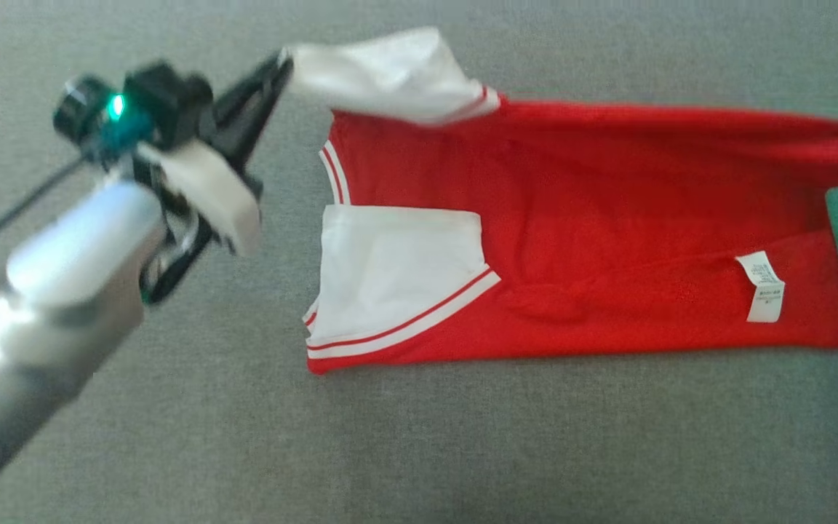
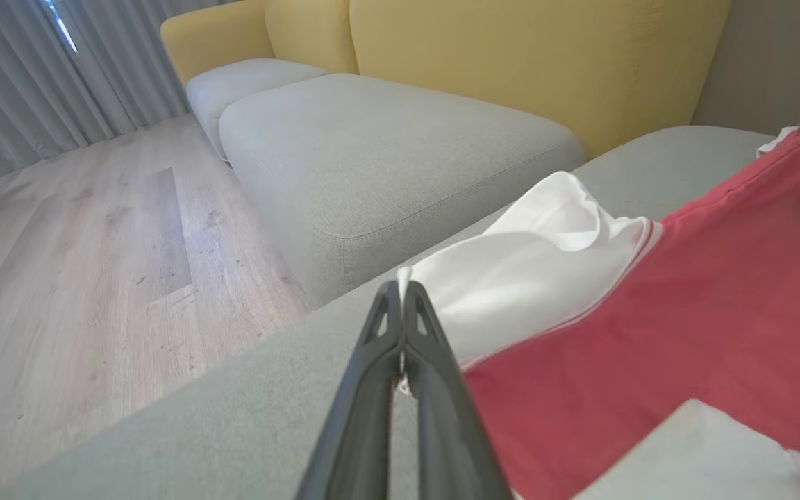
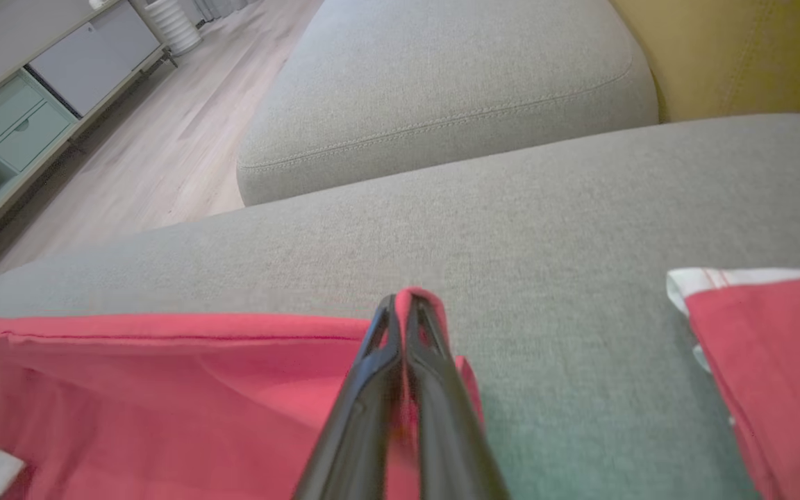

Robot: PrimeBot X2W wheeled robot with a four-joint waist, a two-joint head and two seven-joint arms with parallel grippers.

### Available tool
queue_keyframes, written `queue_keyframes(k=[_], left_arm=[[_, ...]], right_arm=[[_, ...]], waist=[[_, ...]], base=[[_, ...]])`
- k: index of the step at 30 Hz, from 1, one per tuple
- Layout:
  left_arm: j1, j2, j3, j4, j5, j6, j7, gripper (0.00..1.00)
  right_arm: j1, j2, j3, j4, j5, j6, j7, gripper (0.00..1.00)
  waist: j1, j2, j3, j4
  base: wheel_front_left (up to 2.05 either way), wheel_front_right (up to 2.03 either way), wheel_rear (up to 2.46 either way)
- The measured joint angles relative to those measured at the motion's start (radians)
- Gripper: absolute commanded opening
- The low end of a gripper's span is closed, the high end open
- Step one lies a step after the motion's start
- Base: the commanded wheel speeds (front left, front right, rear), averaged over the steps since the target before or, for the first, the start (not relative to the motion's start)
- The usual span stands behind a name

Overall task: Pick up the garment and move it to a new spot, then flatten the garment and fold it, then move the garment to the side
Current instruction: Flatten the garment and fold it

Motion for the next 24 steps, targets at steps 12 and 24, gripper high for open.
queue_keyframes(k=[12, 24], left_arm=[[0.276, 0.150, -0.024, -0.345, -0.034, 0.165, 0.000, 0.00], [0.430, 0.152, -0.028, -0.430, -0.061, 0.249, -0.029, 1.00]], right_arm=[[0.175, -0.025, 0.001, -0.056, 0.012, 0.000, -0.054, 0.00], [0.294, -0.010, -0.031, -0.026, 0.006, 0.000, -0.101, 1.00]], waist=[[-0.0001, 0.0000, -0.053, 0.022], [0.0001, 0.0000, -0.053, 0.031]], base=[[0.00, 0.00, 0.00], [0.00, 0.00, 0.00]])
